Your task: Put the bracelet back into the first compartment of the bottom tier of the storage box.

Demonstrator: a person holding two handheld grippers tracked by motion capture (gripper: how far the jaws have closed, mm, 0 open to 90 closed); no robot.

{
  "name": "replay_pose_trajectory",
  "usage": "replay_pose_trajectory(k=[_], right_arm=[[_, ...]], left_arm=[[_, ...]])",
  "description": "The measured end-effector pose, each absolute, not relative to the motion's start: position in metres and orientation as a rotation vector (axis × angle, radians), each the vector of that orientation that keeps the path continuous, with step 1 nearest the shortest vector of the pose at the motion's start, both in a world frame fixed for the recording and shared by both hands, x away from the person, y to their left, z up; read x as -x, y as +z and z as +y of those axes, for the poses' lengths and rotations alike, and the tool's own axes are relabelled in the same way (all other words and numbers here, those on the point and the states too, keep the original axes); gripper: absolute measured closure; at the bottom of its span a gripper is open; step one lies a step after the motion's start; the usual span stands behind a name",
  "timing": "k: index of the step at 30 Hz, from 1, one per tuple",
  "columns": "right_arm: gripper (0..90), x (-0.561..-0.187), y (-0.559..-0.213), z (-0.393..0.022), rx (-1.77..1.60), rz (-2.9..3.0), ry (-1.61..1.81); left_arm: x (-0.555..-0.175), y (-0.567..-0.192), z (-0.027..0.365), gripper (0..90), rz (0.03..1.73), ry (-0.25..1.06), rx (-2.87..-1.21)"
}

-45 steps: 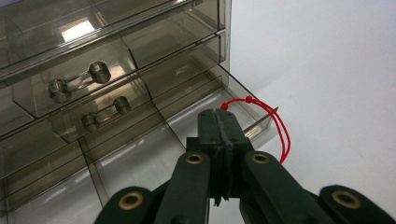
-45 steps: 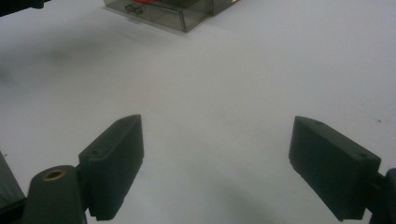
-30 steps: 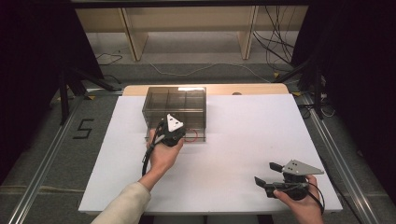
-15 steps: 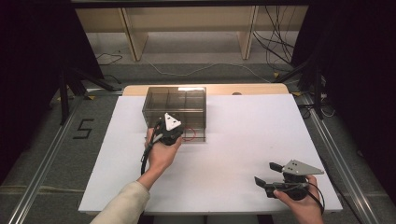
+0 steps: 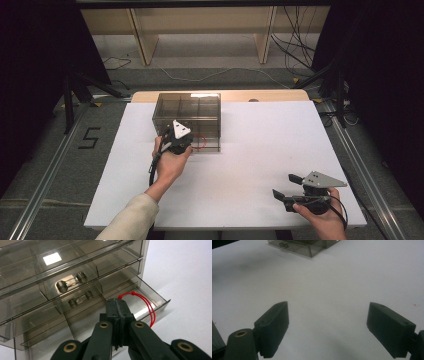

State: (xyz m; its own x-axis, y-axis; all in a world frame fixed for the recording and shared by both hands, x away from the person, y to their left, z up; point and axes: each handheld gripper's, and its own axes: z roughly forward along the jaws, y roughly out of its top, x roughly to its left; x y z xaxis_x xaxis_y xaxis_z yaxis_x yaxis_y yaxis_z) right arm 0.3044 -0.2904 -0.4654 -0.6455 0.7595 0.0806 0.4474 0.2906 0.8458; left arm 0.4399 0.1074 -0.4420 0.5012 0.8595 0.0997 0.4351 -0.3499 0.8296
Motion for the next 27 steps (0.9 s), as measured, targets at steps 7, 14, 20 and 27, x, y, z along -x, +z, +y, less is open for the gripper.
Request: replay_pose_trajectory(k=[7, 14, 20, 27], right_arm=[[18.7, -0.304, -0.465, -0.290, -1.091, 2.228, 1.292], [18.7, -0.304, -0.465, -0.291, -1.089, 2.229, 1.291], [18.7, -0.304, -0.465, -0.291, -1.087, 2.229, 1.292], [18.7, -0.304, -0.465, -0.291, -1.087, 2.229, 1.292]], left_arm=[[-0.441, -0.442, 0.111, 89.9, 1.075, 0.698, -1.965], [-0.443, -0.441, 0.115, 89.9, 1.085, 0.708, -1.962], [-0.445, -0.442, 0.118, 89.9, 1.094, 0.713, -1.960], [-0.446, -0.442, 0.120, 89.9, 1.100, 0.718, -1.957]])
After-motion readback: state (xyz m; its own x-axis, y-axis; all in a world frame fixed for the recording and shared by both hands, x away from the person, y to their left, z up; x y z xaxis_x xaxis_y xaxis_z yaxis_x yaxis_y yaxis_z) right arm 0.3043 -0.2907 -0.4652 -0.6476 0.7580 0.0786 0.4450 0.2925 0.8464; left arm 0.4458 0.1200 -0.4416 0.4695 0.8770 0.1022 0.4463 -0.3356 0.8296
